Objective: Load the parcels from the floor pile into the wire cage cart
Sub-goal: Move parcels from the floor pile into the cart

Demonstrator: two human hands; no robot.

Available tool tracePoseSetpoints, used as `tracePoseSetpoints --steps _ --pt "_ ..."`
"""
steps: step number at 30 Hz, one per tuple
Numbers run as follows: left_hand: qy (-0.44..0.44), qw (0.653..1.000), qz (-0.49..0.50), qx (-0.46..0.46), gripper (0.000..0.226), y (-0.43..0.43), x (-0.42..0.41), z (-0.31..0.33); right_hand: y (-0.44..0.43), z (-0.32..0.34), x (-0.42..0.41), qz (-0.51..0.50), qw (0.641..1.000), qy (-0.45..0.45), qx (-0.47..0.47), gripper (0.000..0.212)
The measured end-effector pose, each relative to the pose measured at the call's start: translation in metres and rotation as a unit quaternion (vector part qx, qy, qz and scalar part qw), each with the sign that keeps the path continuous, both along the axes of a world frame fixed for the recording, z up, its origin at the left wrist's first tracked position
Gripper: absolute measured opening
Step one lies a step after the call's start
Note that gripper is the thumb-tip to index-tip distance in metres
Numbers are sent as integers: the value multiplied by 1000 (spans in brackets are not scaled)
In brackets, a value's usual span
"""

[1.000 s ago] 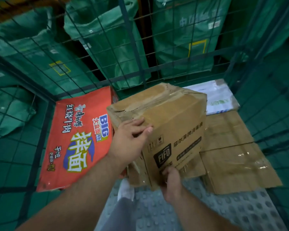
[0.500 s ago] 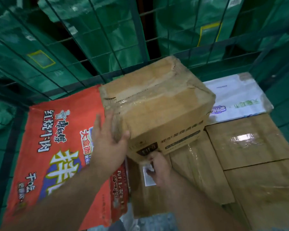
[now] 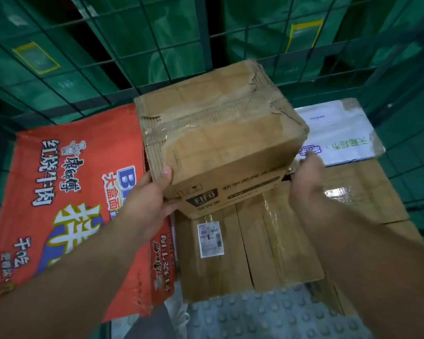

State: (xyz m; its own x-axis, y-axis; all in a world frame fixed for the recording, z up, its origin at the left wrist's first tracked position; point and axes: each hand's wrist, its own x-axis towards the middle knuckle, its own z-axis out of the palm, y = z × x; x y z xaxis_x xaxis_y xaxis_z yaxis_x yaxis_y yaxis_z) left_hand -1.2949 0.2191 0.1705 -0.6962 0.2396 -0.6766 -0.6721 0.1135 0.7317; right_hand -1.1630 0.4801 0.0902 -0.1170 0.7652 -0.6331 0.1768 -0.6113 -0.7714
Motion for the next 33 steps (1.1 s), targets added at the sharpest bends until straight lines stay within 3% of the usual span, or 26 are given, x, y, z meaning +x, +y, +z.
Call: tracePoseSetpoints --steps 2,4,6,11,21,25,29,33 --pt "-9 1000 -3 19 26 -1 2 4 20 31 -14 13 996 90 -22 47" --pt "-15 999 6 31 31 -6 7 6 24 50 -25 96 987 122 -31 82" --pt "-15 999 5 43 35 -15 14 6 23 53 -24 135 985 108 0 92" --pt "13 994 -8 106 47 -33 23 2 7 59 7 114 975 191 10 88" --pt "83 996 -25 31 42 -28 -9 -5 -8 56 9 167 975 149 -2 46" --pt "73 996 2 60 48 -40 4 0 -17 57 22 166 971 171 -11 41" --pt "95 992 -1 78 53 -52 20 -10 -30 43 49 125 973 192 -30 4" --pt "207 976 -36 -64 47 -55 29 -22 -42 35 53 135 975 173 -31 7"
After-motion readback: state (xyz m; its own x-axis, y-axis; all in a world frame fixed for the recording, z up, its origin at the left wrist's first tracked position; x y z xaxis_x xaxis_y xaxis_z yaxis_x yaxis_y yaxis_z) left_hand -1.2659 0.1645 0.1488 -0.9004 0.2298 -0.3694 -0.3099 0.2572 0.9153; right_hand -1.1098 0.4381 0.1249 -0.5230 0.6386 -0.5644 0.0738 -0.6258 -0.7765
